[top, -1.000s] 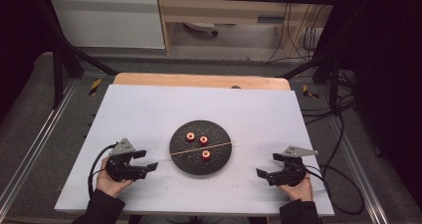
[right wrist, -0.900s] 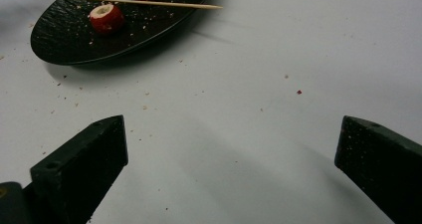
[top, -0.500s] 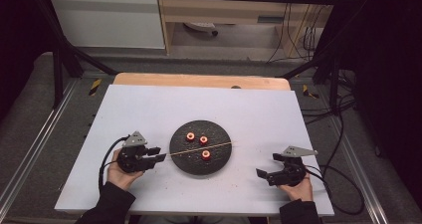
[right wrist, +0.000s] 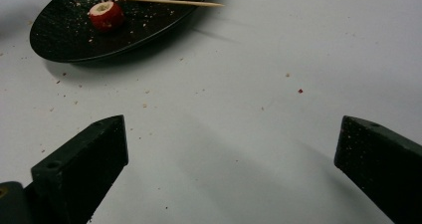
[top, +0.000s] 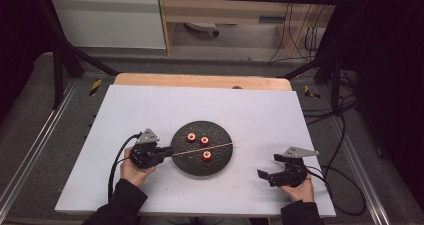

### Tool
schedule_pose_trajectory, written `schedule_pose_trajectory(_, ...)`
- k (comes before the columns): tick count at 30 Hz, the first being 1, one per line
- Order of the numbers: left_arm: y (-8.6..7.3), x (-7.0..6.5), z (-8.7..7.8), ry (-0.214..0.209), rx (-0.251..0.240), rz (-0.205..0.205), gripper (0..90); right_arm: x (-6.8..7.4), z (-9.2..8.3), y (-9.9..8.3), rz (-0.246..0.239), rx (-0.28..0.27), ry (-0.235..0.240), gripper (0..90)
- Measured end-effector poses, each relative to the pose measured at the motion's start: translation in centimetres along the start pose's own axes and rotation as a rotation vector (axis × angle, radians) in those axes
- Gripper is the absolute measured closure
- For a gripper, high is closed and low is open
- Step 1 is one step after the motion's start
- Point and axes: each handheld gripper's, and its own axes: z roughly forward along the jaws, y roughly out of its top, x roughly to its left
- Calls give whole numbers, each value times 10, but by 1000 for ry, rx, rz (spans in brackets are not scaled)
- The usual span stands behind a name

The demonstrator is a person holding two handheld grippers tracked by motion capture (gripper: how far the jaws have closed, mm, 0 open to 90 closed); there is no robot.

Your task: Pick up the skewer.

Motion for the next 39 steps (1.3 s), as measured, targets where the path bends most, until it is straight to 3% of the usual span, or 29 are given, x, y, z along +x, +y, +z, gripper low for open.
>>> schedule_pose_trajectory(5, 2, -1, 11, 15, 11, -3, 889, 0, 0, 0, 0, 0, 2, 13)
schedule_pose_trajectory(14, 4, -1, 25, 26, 16, -16, 893, 0, 0, 0, -3, 1, 3, 13)
schedule_pose_trajectory(23, 3, -1, 35, 35, 47, -3, 893, 0, 0, 0, -4, 1, 4, 14)
schedule_pose_trajectory(30, 0, -6, 32, -2, 65, 16, 893, 0, 0, 0, -3, 4, 5, 14)
schedule_pose_trajectory(39, -6, -23, 31, -44, 80, 51, 893, 1, 0, 0, -2, 5, 5, 14)
